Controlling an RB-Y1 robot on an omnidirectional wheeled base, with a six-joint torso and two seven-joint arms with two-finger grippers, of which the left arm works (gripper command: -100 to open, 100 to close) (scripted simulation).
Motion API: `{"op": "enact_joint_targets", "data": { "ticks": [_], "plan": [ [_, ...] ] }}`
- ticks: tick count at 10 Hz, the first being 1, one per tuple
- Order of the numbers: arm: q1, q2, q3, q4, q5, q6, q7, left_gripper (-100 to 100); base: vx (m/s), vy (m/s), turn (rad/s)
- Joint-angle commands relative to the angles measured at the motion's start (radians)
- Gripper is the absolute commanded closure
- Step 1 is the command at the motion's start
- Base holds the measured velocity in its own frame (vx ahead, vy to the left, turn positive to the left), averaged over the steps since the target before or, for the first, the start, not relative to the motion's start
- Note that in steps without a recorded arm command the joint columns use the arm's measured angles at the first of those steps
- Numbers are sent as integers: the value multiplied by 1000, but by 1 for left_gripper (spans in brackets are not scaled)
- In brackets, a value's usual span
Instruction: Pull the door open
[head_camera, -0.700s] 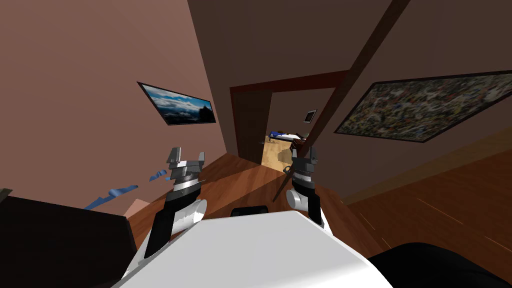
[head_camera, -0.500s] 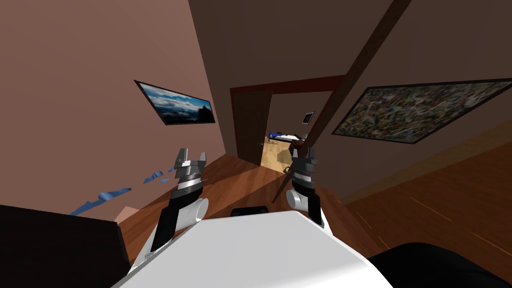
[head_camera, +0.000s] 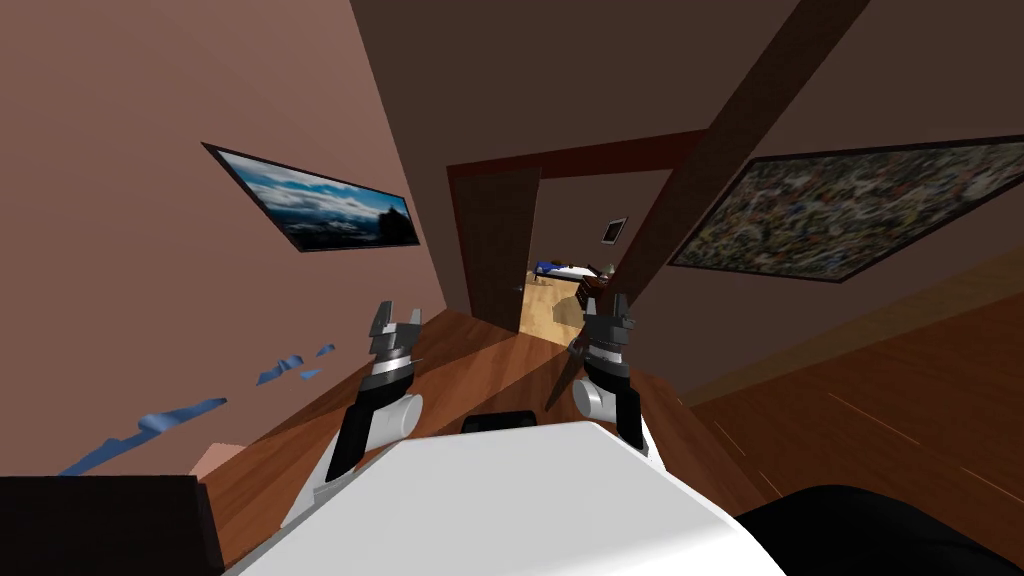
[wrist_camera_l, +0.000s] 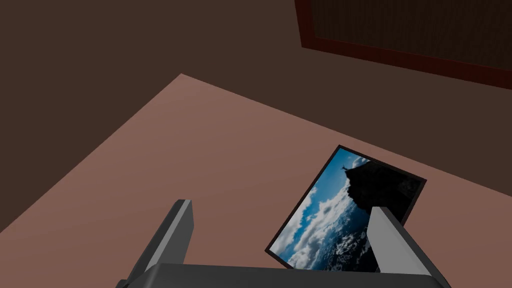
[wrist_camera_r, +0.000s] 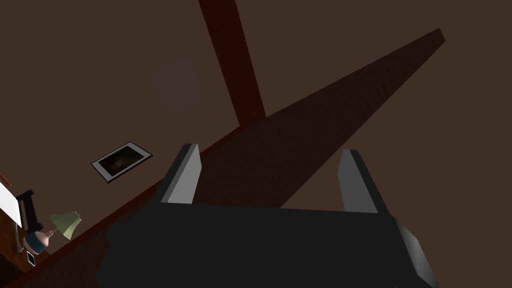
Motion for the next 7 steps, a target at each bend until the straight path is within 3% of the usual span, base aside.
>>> {"op": "enact_joint_targets", "data": {
  "ticks": [1,7],
  "plan": [
    [-17,5,-5,32,-1,-4,-6,-100,80,-6,-60],
    [-75,32,-21,176,0,-32,-18,-100,91,-2,-61]
  ]
}}
